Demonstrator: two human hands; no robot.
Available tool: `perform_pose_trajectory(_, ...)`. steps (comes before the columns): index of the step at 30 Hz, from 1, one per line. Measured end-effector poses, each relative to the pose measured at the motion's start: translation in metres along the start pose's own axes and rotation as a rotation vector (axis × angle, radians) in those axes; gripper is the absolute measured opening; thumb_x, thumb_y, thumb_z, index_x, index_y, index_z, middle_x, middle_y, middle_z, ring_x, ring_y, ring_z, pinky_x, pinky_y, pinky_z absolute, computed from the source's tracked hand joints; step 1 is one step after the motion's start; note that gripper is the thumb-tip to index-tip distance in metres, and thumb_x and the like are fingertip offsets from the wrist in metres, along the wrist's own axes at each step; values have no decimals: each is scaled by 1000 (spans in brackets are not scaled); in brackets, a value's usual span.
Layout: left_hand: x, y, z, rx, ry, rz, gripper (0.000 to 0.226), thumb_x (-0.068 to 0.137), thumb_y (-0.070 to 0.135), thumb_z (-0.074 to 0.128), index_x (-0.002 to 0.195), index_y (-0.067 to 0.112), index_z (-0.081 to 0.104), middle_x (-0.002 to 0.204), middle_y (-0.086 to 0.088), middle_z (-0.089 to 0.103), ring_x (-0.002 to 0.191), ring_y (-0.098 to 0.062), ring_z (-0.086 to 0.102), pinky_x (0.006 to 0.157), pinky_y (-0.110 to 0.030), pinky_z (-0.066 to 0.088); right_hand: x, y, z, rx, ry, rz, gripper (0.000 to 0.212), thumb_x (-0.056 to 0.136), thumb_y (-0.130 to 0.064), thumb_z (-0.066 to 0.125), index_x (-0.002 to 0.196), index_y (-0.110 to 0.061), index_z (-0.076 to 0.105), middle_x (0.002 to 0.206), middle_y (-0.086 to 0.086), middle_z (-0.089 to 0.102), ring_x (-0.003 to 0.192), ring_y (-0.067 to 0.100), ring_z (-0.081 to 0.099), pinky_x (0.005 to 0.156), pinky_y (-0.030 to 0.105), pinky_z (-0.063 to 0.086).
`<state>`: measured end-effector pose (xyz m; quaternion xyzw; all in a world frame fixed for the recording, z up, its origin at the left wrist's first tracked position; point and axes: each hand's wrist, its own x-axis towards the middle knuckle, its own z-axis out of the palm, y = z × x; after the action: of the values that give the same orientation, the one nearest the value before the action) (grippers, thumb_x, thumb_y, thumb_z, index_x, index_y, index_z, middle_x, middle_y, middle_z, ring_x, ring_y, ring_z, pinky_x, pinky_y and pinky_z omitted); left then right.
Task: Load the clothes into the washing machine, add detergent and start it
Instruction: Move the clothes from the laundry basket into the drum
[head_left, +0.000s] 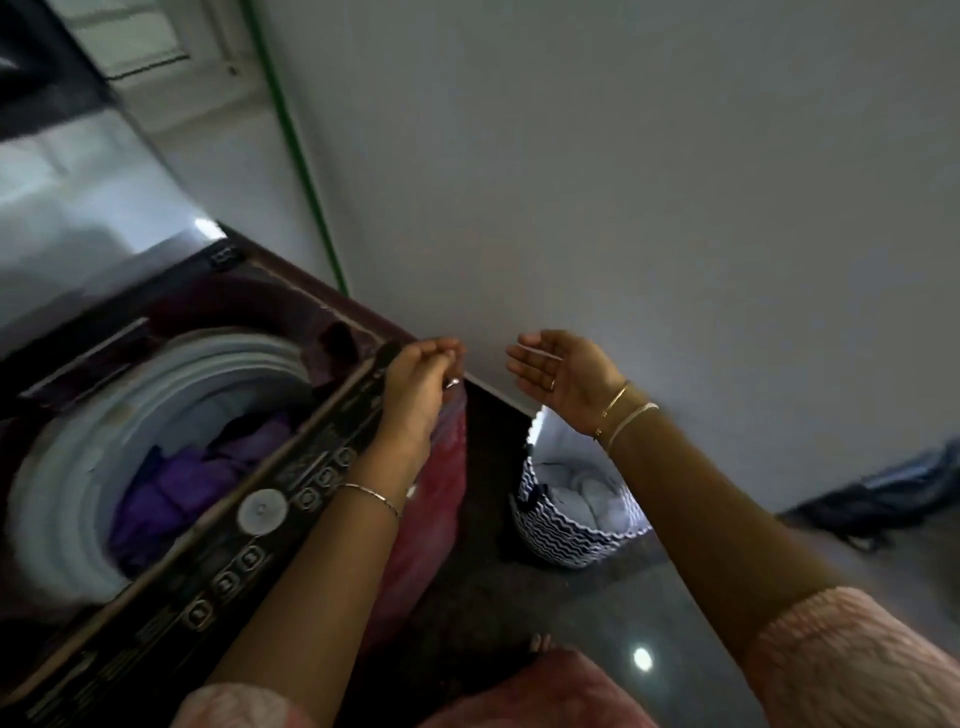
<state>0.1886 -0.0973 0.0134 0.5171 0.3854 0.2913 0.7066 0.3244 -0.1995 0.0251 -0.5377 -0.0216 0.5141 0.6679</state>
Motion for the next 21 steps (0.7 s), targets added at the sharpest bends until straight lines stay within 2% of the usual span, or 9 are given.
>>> perform_pose_trajectory(3, -9, -21, 46, 48, -93, -69, 20, 94, 6, 51, 89, 22, 62, 90, 6, 69, 80, -8, 62, 70, -24, 48, -14, -3, -53, 57, 100, -2, 23, 96, -22, 37, 86, -15, 58, 96, 4, 65, 88, 16, 62, 90, 28, 45)
perform_pose_trajectory(5, -12, -35, 75, 65, -135, -112, 20, 94, 6, 51, 90, 22, 62, 92, 6, 69, 81, -8, 63, 72, -26, 48, -16, -2, -87, 75, 156, 18, 23, 95, -21, 39, 84, -16, 58, 94, 3, 65, 86, 15, 62, 82, 26, 46)
perform_pose_trajectory(9, -12, -66, 131, 101, -159, -180, 19, 94, 5, 50, 89, 20, 62, 91, 3, 69, 76, -8, 62, 68, -23, 48, -9, -1, -154, 84, 215, 93, 24, 95, -21, 39, 83, -18, 59, 93, 1, 65, 84, 13, 61, 77, 24, 45)
perform_pose_trajectory(14, -5, -112, 194, 128, -125, -311, 16, 96, 11, 50, 92, 19, 63, 95, 1, 69, 79, -10, 63, 68, -24, 48, 15, -4, -230, 57, 225, 202, 22, 95, -20, 40, 83, -17, 59, 91, 1, 64, 80, 13, 59, 72, 24, 43)
perform_pose_trajectory(17, 5, -145, 218, 72, -53, -391, 17, 95, 9, 49, 91, 19, 63, 93, 1, 69, 81, -12, 63, 73, -27, 48, 32, 1, -270, 39, 267, 261, 20, 94, -18, 43, 84, -15, 60, 89, 3, 64, 77, 15, 59, 70, 24, 44)
perform_pose_trajectory(21, 29, -183, 231, 21, 41, -492, 17, 96, 11, 50, 88, 21, 61, 93, 1, 69, 82, -12, 64, 68, -24, 49, 63, 16, -313, -42, 323, 338, 20, 94, -16, 45, 84, -12, 61, 86, 5, 64, 76, 15, 59, 66, 24, 45)
